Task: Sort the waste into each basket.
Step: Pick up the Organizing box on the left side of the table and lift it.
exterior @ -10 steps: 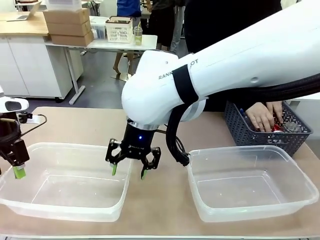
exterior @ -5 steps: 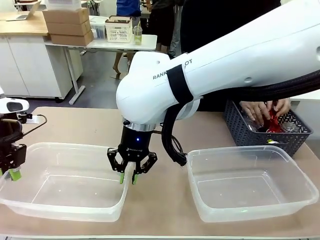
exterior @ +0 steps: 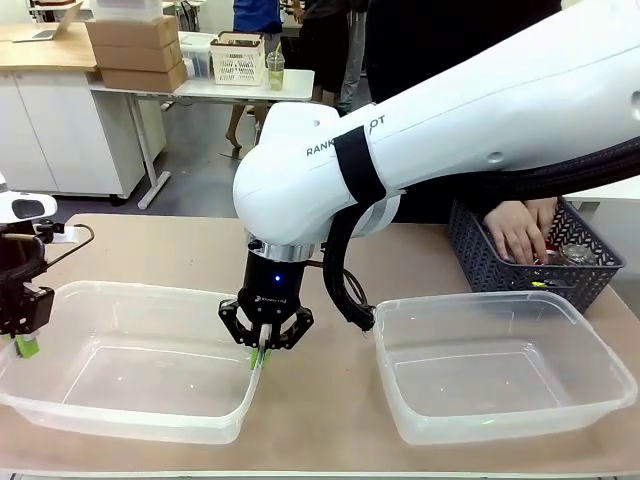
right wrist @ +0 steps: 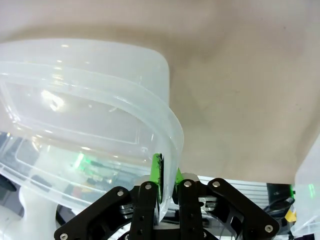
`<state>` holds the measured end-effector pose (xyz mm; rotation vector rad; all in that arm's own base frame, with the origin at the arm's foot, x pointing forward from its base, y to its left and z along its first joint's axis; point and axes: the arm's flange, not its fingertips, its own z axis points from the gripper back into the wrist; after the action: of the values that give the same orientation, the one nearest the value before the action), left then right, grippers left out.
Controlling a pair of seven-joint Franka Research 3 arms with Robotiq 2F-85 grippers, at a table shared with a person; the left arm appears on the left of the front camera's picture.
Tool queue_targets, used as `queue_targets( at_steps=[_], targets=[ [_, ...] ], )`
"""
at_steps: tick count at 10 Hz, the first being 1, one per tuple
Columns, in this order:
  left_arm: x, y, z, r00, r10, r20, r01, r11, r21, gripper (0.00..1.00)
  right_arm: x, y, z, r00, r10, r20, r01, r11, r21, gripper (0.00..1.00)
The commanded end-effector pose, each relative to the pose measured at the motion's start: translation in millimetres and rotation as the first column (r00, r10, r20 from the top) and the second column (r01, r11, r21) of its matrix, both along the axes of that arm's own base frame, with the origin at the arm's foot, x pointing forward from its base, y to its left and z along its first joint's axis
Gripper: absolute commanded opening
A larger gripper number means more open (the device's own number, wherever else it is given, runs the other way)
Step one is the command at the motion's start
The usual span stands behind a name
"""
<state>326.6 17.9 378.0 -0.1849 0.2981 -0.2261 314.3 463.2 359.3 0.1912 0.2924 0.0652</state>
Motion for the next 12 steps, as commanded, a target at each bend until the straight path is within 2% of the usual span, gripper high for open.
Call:
queue_targets(
  at_steps=[1, 2, 3, 4, 5, 6, 7, 8, 10, 11, 12],
  targets=[
    [-28.0, -2.5, -6.3, 1.000, 0.006, 0.024, -0.006, 1.000, -0.003, 0.00, 2.0, -1.1, 6.4, 0.999, 0.033, -0.027, -0.033, 0.999, -0.008, 0.00],
    [-26.0, -3.2, 18.8, 0.998, 0.001, 0.056, -0.001, 1.000, -0.005, 0.00, 4.7, -11.7, 27.3, 0.998, 0.056, -0.033, -0.056, 0.998, -0.028, 0.00],
    [-22.4, -7.0, 57.3, 0.994, 0.049, 0.094, -0.050, 0.999, 0.016, 0.00, 7.8, -24.1, 60.3, 0.993, 0.100, -0.058, -0.103, 0.993, -0.054, 0.00],
    [-17.0, -12.7, 92.1, 0.987, 0.101, 0.128, -0.107, 0.993, 0.044, 0.00, 14.0, -39.1, 92.0, 0.994, 0.076, -0.079, -0.082, 0.993, -0.086, 0.00],
    [-8.7, -19.7, 116.3, 0.981, 0.119, 0.151, -0.127, 0.991, 0.042, 0.00, 19.1, -50.1, 116.5, 0.990, 0.090, -0.111, -0.101, 0.990, -0.102, 0.00],
    [-4.6, -27.7, 136.0, 0.966, 0.141, 0.218, -0.154, 0.987, 0.045, 0.00, 21.7, -58.4, 128.3, 0.977, 0.124, -0.175, -0.148, 0.980, -0.130, 0.00],
    [-6.0, -33.7, 144.2, 0.955, 0.158, 0.251, -0.164, 0.986, 0.002, 0.00, 22.2, -62.2, 126.7, 0.979, 0.133, -0.156, -0.151, 0.983, -0.108, 0.00],
    [-19.7, -37.5, 124.2, 0.982, 0.101, 0.159, -0.100, 0.995, -0.011, 0.00, 14.9, -36.8, 125.6, 0.996, 0.043, -0.078, -0.048, 0.996, -0.070, 0.00],
    [-19.7, -37.5, 124.2, 0.982, 0.101, 0.159, -0.100, 0.995, -0.011, 0.00, 14.9, -36.8, 125.6, 0.996, 0.043, -0.078, -0.048, 0.996, -0.070, 0.00],
    [-19.3, -51.4, 139.2, 0.979, 0.108, 0.174, -0.106, 0.994, -0.020, 0.07, 23.7, -41.9, 138.5, 0.995, 0.050, -0.090, -0.056, 0.996, -0.070, 0.07],
    [-20.0, -58.6, 149.0, 0.971, 0.155, 0.180, -0.142, 0.986, -0.082, 0.07, 36.3, -63.4, 139.5, 0.995, -0.004, -0.096, 0.000, 0.999, -0.042, 0.07]
  ],
)
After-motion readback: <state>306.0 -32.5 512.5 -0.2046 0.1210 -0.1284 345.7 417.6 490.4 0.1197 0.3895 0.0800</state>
